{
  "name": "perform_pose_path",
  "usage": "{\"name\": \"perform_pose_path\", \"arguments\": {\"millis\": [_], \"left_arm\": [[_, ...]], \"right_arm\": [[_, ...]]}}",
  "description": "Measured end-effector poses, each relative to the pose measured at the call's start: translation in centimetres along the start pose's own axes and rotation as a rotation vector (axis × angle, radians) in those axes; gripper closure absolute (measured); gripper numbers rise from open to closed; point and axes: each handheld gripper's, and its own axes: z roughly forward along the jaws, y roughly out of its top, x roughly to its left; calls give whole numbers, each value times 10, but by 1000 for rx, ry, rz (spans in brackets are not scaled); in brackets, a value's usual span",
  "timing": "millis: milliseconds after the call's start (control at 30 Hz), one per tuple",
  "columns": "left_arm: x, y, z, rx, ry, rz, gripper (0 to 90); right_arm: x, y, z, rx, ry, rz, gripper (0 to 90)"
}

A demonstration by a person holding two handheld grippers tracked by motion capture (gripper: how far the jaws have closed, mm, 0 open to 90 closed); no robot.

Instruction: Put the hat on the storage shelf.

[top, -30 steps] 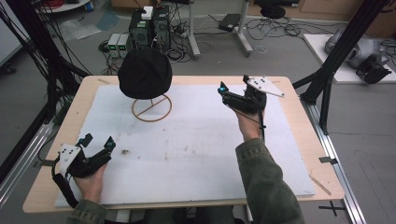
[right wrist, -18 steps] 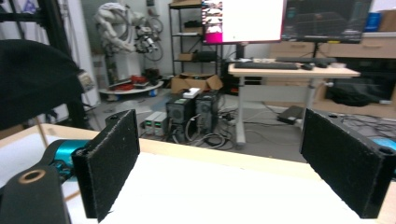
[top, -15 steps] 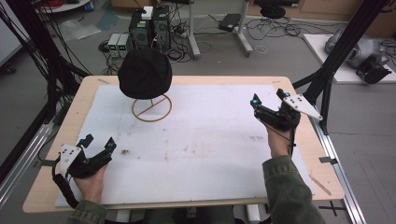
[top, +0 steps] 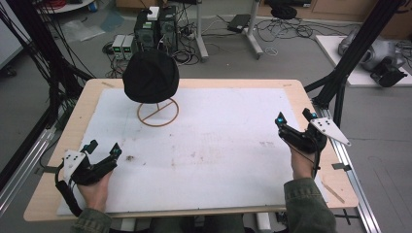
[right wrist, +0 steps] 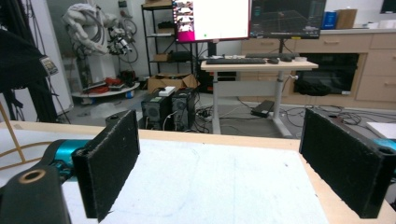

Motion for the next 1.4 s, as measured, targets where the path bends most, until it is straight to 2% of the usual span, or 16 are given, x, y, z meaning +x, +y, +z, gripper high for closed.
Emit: {"name": "perform_pose_path", "arguments": {"millis": [367,500,600,633,667,700,767,833,1100,1400], "left_arm": [[0,0,0,0,3,-1,179],[0,0,0,0,5,-2,179],[1,0,-1,-5,9,-4,179],[1,0,0,-6,9,-2,179],[1,0,0,-4,10,0,179],[1,0,0,-4,10,-2,179],[1,1,-1,-7,12,1,179],[1,1,-1,-6,12,4,179],[1,1,-1,-5,11,1,179],[2,0,0,-4,11,-3,179]], "right_arm": [[-8,-45,-27,40,-65,-38,114],[-12,-58,-37,55,-77,-39,114],[-16,-68,-48,38,-98,-8,116],[-19,-68,-49,53,-90,1,115],[-21,-67,-50,63,-101,-2,116],[-23,-67,-52,51,-121,-8,115],[-27,-66,-55,39,-127,36,116],[-31,-68,-56,38,-138,40,116],[-34,-74,-55,70,-148,18,116],[-24,-82,-48,120,-106,-32,115]]}}
